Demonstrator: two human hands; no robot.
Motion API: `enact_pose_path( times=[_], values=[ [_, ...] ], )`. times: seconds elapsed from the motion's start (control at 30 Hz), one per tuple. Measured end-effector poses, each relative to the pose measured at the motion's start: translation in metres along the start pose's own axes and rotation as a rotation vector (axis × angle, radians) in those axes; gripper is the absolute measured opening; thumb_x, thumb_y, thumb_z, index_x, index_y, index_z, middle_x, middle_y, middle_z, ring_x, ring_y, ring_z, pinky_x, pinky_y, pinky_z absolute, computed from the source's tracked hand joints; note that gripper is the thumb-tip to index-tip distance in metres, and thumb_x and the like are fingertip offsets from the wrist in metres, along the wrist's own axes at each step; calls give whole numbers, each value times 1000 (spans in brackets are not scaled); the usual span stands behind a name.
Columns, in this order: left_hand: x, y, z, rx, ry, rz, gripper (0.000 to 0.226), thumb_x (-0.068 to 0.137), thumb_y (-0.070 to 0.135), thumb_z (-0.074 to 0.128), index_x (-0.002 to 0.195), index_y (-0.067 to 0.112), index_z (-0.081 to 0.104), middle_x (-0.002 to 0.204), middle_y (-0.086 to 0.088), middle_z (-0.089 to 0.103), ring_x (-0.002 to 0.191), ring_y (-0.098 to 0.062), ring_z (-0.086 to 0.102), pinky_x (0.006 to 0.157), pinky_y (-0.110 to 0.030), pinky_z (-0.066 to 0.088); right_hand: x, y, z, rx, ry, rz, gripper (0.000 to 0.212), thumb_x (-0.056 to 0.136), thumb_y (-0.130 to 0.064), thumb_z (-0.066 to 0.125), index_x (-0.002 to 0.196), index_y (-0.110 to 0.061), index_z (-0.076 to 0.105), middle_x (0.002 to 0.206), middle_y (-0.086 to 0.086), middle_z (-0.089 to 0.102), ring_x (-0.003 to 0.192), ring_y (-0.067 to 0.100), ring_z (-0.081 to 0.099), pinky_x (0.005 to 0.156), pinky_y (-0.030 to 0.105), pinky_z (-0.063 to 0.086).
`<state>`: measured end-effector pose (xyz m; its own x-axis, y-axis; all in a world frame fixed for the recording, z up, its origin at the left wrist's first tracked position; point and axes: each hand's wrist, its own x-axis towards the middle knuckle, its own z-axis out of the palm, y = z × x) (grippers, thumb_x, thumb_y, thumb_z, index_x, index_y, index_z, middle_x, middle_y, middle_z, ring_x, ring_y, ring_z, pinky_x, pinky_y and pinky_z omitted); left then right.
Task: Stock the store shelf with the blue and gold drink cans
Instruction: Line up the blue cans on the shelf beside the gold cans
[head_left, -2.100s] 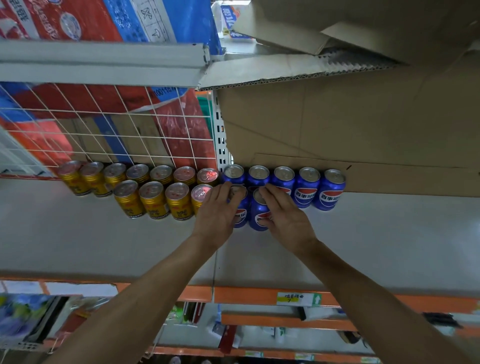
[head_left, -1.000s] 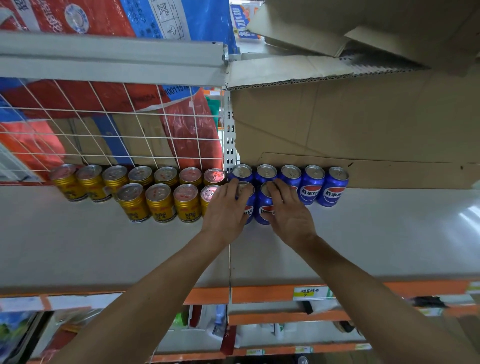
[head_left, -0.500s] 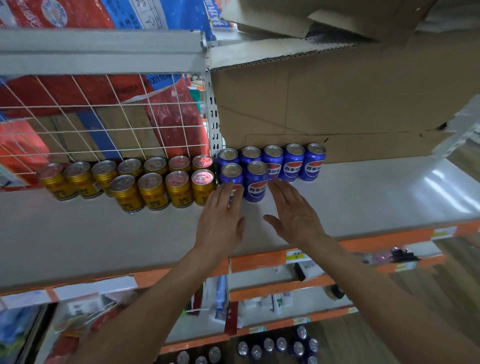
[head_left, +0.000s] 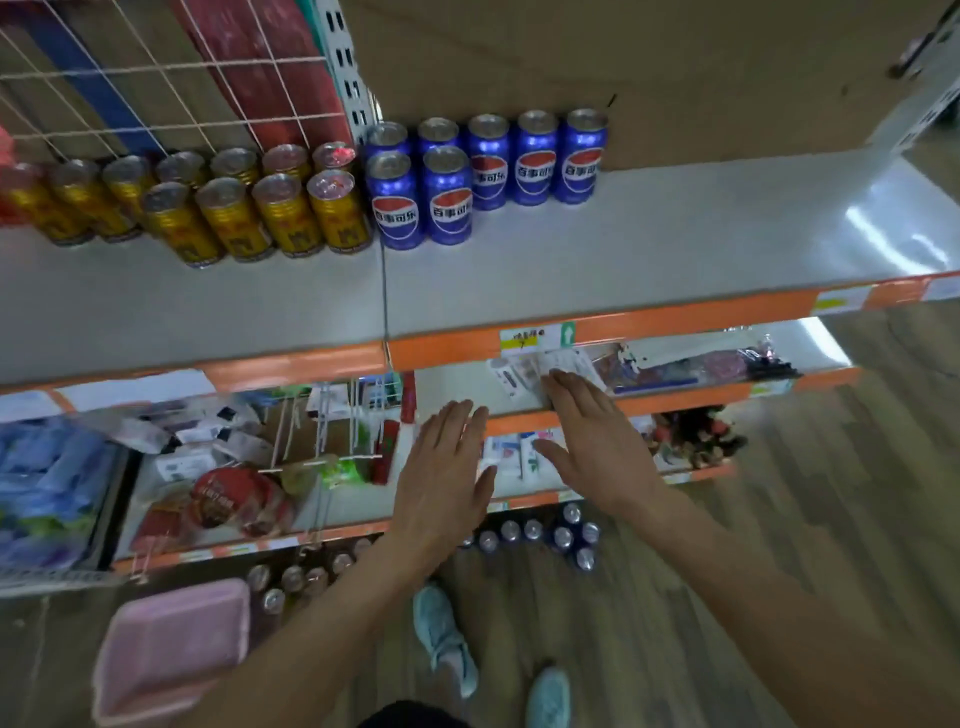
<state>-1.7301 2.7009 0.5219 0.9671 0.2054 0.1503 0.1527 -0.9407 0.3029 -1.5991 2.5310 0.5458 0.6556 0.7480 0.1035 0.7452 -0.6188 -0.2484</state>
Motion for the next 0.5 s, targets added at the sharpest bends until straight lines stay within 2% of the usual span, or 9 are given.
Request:
enact_pose_path(
  times=[0.13, 0.27, 0.4, 0.5],
  values=[
    [-51, 24, 46, 8, -110, -54, 69, 88, 30, 67, 149, 8, 43, 152, -15, 46, 138, -36, 43, 116, -46, 35, -57, 16, 41, 54, -83, 13, 75, 86, -36, 73, 147, -3, 43, 150, 17, 46, 138, 34, 45, 112, 47, 40],
    [-96, 33, 84, 24, -275, -153, 68, 91, 35, 54, 152, 10, 39, 157, -14, 39, 144, -35, 37, 116, -50, 35, -101, 21, 87, 99, -181, 35, 69, 86, -39, 66, 142, -2, 50, 143, 17, 53, 132, 34, 52, 106, 49, 46],
    [-120, 24, 127, 66, -329, -167, 70, 80, 35, 74, 142, 9, 54, 146, -13, 54, 132, -33, 53, 106, -46, 45, -122, 24, 147, 107, -227, 54, 74, 69, -34, 86, 131, -2, 60, 132, 16, 62, 119, 33, 63, 92, 45, 54],
    [-135, 0, 179, 41, -353, -189, 73, 75, 31, 80, 140, 7, 55, 142, -14, 57, 129, -33, 56, 105, -46, 46, -132, 30, 214, 104, -297, 54, 79, 69, -32, 85, 136, -1, 56, 136, 16, 60, 121, 35, 61, 91, 47, 55]
  ],
)
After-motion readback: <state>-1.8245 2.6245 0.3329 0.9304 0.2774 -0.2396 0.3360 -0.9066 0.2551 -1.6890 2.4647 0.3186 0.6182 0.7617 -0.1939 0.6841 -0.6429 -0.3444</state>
